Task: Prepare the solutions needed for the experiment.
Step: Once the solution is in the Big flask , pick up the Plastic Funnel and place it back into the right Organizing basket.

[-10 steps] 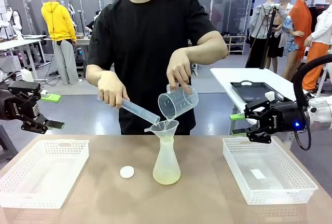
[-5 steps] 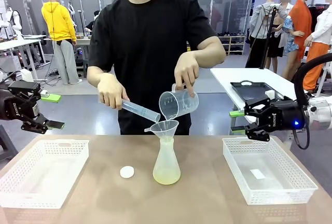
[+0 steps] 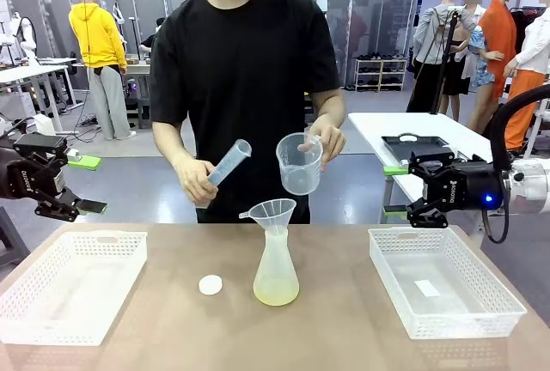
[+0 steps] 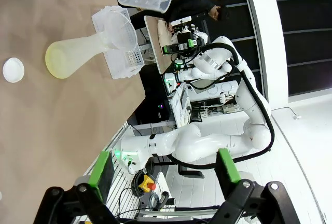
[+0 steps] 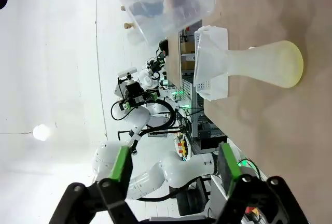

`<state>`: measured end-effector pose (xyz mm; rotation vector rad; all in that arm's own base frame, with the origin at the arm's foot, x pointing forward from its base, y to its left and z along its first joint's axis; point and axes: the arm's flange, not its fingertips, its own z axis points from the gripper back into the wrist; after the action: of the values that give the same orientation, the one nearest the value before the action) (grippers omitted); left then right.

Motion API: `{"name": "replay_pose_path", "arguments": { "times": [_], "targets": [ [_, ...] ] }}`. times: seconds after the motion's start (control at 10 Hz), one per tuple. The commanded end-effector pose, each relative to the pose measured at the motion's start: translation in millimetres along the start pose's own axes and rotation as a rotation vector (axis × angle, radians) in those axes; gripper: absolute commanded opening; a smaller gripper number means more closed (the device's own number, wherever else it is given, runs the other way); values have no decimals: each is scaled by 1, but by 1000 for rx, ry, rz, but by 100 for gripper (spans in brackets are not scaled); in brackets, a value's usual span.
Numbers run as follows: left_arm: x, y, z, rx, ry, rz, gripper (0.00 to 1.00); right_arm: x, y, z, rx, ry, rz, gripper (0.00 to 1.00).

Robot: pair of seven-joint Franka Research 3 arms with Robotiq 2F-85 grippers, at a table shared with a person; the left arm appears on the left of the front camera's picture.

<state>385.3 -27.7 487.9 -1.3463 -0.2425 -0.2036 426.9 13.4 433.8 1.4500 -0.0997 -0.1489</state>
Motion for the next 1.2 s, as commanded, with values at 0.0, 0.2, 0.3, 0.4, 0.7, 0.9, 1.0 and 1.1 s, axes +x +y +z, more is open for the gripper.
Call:
{"name": "replay_pose_path", "arguments": {
  "times": [0.0,0.2,0.3,0.4,0.7,0.9,1.0,1.1],
  "targets": [
    [1,-2,0,-18,-2,-5,100,-5,-1,-5,-23,-17,6,100],
    [1,-2,0,-18,-2,-5,100,0,0,0,0,0,0,100],
    [1,-2,0,-18,-2,-5,100,0,0,0,0,0,0,100],
    [1,-2,0,-18,-2,-5,100,0,0,0,0,0,0,100],
    [1,-2,0,-18,-2,-5,100,0,19,-8,-108,33,55,100],
    [1,-2,0,-18,-2,-5,100,11,51,-26,-242,80,106,100],
    [1,-2,0,-18,-2,-5,100,20,64,-38,-301,97,125,100],
    [1,-2,0,-18,-2,-5,100,32,78,-59,-397,119,140,100]
  ]
}}
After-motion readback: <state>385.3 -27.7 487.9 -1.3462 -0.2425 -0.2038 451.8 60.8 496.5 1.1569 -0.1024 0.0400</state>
